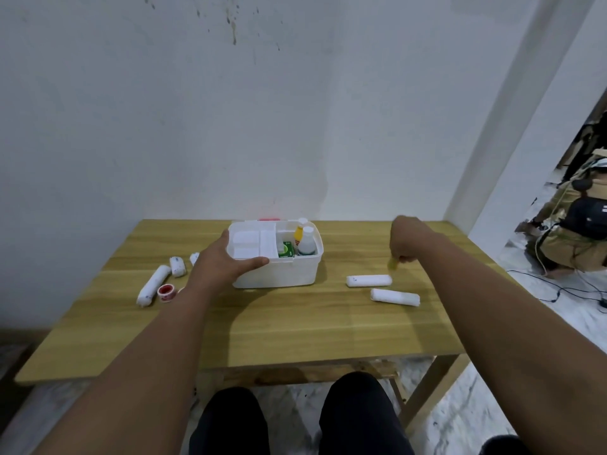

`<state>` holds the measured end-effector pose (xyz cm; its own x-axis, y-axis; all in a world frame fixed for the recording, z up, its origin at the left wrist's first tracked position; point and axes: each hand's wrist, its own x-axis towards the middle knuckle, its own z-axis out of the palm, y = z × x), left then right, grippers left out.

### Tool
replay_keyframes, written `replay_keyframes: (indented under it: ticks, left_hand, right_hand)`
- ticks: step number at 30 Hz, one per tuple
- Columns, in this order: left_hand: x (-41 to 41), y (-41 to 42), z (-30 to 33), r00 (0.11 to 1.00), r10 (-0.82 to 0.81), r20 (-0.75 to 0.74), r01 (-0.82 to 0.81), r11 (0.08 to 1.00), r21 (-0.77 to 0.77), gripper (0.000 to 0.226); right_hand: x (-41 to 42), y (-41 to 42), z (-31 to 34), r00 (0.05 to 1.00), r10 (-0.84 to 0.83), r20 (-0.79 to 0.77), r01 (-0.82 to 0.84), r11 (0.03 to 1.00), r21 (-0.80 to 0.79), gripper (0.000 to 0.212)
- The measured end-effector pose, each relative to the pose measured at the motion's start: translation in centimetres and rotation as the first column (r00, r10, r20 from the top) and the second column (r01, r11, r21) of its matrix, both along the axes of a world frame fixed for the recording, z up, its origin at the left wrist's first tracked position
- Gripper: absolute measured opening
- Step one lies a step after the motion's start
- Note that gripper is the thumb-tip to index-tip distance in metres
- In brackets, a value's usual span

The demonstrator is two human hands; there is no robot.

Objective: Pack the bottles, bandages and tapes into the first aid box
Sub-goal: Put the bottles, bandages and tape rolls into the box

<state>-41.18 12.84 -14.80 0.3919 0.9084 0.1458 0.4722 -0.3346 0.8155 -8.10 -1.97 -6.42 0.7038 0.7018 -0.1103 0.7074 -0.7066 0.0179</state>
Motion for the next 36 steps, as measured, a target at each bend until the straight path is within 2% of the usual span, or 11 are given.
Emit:
replay_keyframes:
  ticks: [3, 7, 10, 15, 18, 22, 25, 32, 36]
  left_hand:
    - [0.0, 0.1, 0.0, 1.0, 0.001, -0.004, -0.001, 1.0, 0.002, 0.098]
    - [-0.1, 0.2, -0.1, 1.0, 0.004, -0.015, -0.004, 1.0, 0.002, 0.097]
    - [-0.3, 0.3, -0.1, 0.999, 0.01, -0.04, -0.01, 1.0, -0.005, 0.111]
    - [-0.1, 0.1, 0.1, 0.999, 0.004, -0.043, -0.004, 1.0, -0.006, 0.106]
    - [0.0, 0.0, 0.1, 0.998, 0.011, -0.066, -0.012, 1.0, -0.005, 0.107]
    - [0.1, -0.3, 0.4, 0.998, 0.026, -0.049, -0.026, 1.0, 0.0, 0.104]
    - [0.1, -0.4, 0.6, 0.998, 0.026, -0.052, -0.026, 1.0, 0.005, 0.102]
    - [0.0, -0.2, 0.4, 0.999, 0.022, -0.032, -0.022, 1.0, 0.015, 0.101]
    - [0.0, 0.0, 0.2, 0.999, 0.01, -0.042, -0.01, 1.0, 0.015, 0.103]
  right_hand:
    - [-1.1, 2.8, 2.5, 0.995, 0.096, -0.011, -0.094, 0.985, 0.147, 0.013]
    - [-5.6, 5.5, 6.5, 0.962, 0.25, -0.107, -0.214, 0.939, 0.27, 0.026]
    - [-8.8, 7.3, 7.9, 0.923, 0.359, -0.137, -0.291, 0.887, 0.359, 0.016]
    - [-13.2, 9.4, 6.1, 0.856, 0.474, -0.206, -0.433, 0.875, 0.216, 0.022]
    - [-14.3, 10.5, 3.5, 0.859, 0.484, -0.167, -0.467, 0.874, 0.135, 0.016]
    - [-15.0, 11.0, 1.3, 0.878, 0.466, -0.111, -0.462, 0.885, 0.058, 0.019]
    - [-15.1, 11.1, 0.2, 0.888, 0.445, -0.119, -0.443, 0.895, 0.04, 0.022]
    - [-15.4, 11.7, -1.7, 0.88, 0.467, -0.089, -0.468, 0.884, 0.009, 0.006]
    - [-15.0, 11.5, -1.2, 0.881, 0.457, -0.119, -0.45, 0.889, 0.081, 0.018]
